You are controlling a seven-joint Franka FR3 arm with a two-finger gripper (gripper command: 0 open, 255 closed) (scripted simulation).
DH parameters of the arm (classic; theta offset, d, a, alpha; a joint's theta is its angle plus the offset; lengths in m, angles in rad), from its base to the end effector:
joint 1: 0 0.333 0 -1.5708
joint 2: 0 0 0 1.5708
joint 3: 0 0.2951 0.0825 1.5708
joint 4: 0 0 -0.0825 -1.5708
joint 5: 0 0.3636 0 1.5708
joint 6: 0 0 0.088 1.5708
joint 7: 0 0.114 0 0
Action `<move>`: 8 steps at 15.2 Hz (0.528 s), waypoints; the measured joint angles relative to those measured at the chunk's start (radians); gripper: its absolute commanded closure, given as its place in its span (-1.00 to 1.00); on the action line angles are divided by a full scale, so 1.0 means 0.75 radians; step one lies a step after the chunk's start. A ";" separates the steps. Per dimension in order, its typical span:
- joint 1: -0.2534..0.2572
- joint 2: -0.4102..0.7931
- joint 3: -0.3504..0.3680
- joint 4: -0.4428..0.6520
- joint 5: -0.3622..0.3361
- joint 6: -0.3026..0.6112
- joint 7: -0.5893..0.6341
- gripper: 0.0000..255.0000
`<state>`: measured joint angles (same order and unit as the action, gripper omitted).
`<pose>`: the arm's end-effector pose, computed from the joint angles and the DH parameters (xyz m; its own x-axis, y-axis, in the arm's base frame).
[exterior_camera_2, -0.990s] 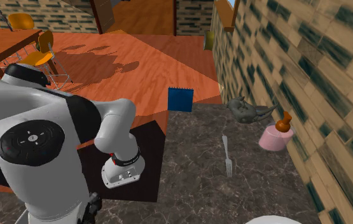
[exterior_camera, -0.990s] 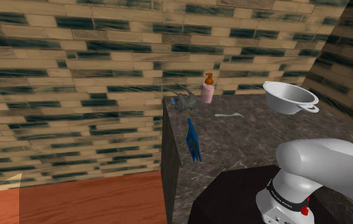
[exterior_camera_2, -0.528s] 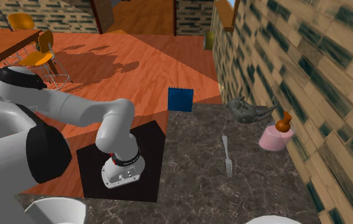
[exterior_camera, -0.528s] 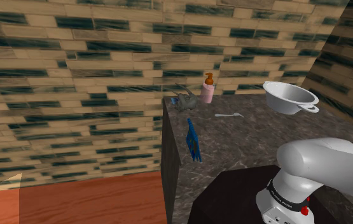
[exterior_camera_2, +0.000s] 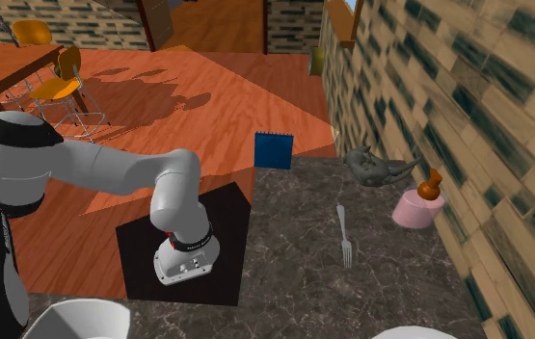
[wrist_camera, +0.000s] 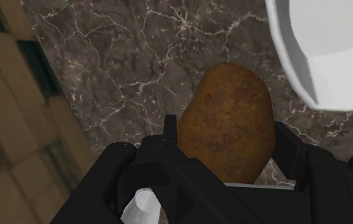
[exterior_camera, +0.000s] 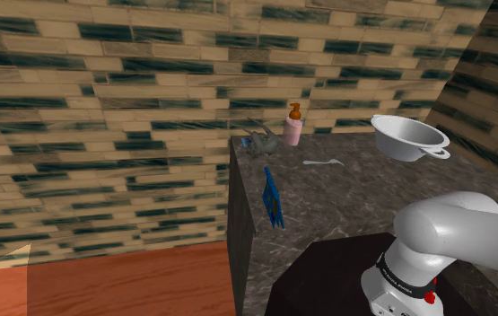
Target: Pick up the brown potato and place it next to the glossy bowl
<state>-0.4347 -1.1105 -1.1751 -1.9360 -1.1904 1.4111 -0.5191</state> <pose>-0.3205 -0.4088 0.4854 0.5231 -0.8477 -0.0887 -0.8303 -0.5303 0.1714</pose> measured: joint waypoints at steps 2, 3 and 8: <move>0.049 0.009 -0.050 0.088 -0.024 0.006 -0.050 1.00; 0.082 0.013 -0.081 0.143 -0.038 0.011 -0.080 1.00; 0.180 0.010 -0.184 0.289 -0.091 0.038 -0.158 1.00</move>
<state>-0.2998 -1.1029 -1.3128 -1.7190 -1.2584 1.4395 -0.6375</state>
